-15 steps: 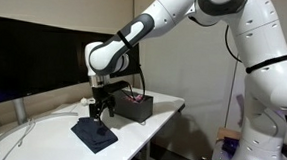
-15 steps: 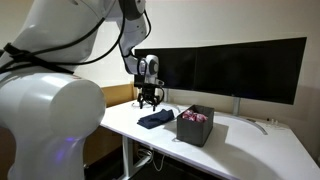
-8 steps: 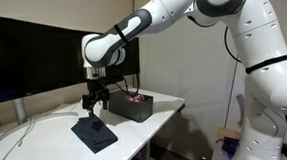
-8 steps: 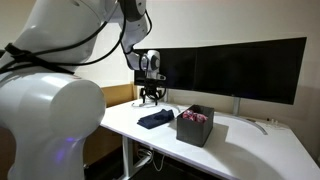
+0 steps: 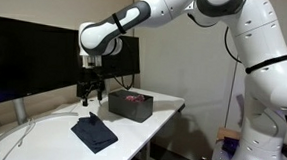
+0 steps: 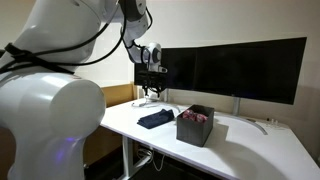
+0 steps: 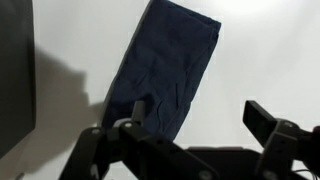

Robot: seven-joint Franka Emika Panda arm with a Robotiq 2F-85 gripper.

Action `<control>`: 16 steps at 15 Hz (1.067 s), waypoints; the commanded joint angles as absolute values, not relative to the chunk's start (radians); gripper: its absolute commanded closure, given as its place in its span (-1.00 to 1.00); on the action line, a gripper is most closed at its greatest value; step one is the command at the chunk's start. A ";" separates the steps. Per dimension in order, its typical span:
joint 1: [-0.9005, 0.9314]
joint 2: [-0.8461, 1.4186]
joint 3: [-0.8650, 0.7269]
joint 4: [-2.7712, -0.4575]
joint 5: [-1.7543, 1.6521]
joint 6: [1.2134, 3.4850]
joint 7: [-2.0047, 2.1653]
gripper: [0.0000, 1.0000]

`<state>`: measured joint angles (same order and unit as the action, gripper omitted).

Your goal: Put the towel inside the box

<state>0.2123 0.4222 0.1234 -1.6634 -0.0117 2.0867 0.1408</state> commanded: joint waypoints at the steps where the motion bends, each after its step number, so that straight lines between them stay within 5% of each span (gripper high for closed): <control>1: 0.205 0.413 0.123 -1.661 -0.003 2.069 0.132 -1.00; 16: 0.211 0.420 0.114 -1.659 -0.013 2.068 0.142 -1.00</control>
<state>0.2116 0.4195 0.1122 -1.6612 -0.0117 2.0706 0.1408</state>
